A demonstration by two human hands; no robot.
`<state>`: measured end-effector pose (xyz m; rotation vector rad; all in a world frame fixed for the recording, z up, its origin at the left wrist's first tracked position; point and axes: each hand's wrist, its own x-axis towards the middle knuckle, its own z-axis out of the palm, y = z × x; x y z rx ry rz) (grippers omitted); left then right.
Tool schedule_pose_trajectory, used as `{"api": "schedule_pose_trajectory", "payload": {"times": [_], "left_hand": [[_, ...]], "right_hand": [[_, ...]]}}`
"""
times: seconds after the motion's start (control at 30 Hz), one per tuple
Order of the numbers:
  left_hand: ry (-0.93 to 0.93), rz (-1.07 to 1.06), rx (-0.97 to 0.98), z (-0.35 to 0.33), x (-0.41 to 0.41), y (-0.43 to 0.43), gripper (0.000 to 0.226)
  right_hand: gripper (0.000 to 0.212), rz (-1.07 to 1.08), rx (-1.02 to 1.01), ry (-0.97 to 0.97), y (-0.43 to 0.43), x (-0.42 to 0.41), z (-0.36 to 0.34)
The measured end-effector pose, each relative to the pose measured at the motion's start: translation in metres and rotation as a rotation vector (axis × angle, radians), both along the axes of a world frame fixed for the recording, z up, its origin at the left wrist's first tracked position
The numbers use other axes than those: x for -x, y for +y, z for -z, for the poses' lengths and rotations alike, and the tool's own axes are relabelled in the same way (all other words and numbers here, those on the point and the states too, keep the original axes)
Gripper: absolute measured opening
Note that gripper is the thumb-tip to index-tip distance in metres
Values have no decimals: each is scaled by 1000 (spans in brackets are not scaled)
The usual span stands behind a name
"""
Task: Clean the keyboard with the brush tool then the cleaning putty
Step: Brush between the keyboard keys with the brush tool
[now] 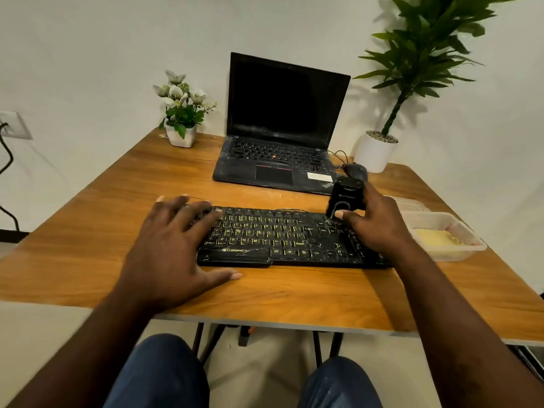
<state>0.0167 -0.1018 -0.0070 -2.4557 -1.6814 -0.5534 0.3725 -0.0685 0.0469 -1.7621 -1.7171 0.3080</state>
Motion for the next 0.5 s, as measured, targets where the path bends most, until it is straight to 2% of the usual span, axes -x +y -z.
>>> {"api": "schedule_pose_trajectory", "payload": {"times": [0.2,0.33,0.43,0.5], "left_hand": [[85,135,-44,-6,-69,11,105],[22,143,-102,7,-73,14,88],[0,184,-155,12,-72,16,77],[-22,213,-184,13,-73,17,71]], "right_hand": [[63,-71,19,-4,4,-5,2],[62,2,10,-34,3,-18,-2],[62,-93,65,76,2,2,4],[61,-155,78,49,5,14,9]]}}
